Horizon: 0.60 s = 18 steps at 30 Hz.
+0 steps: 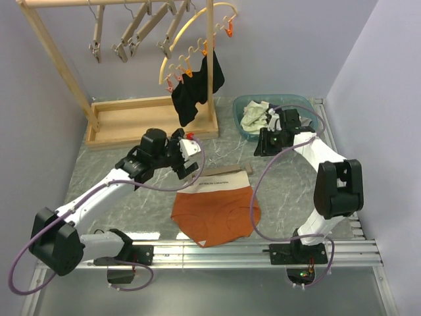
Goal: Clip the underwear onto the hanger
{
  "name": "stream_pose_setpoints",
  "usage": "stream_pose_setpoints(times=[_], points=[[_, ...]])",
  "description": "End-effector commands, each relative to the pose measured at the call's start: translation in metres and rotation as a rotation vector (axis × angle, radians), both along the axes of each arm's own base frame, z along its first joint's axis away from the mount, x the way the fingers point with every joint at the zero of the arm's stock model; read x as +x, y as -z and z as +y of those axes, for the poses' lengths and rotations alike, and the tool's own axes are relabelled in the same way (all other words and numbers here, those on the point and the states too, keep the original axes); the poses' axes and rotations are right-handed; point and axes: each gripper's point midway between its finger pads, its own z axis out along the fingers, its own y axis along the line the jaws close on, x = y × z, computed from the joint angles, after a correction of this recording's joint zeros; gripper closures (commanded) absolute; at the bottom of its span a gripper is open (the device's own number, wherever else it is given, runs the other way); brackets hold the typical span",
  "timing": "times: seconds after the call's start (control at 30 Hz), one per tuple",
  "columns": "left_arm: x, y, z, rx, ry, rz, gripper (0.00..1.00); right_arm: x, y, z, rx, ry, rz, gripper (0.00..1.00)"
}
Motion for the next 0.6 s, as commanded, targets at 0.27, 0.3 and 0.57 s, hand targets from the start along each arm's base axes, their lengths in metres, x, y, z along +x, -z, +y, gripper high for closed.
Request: stream_pose_setpoints(times=[0.27, 0.3, 0.57], points=[[0.039, -0.001, -0.059, -0.065, 0.072, 0.182, 0.01, -0.005, 0.037, 0.0, 0.155, -0.037, 0.133, 0.62], [0.059, -0.01, -0.055, -0.082, -0.033, 0.159, 0.01, -0.005, 0.04, 0.001, 0.159, -0.04, 0.14, 0.63], [0.069, -0.043, -0.057, -0.185, -0.063, 0.056, 0.01, -0.006, 0.057, 0.01, 0.216, -0.063, 0.188, 0.67]])
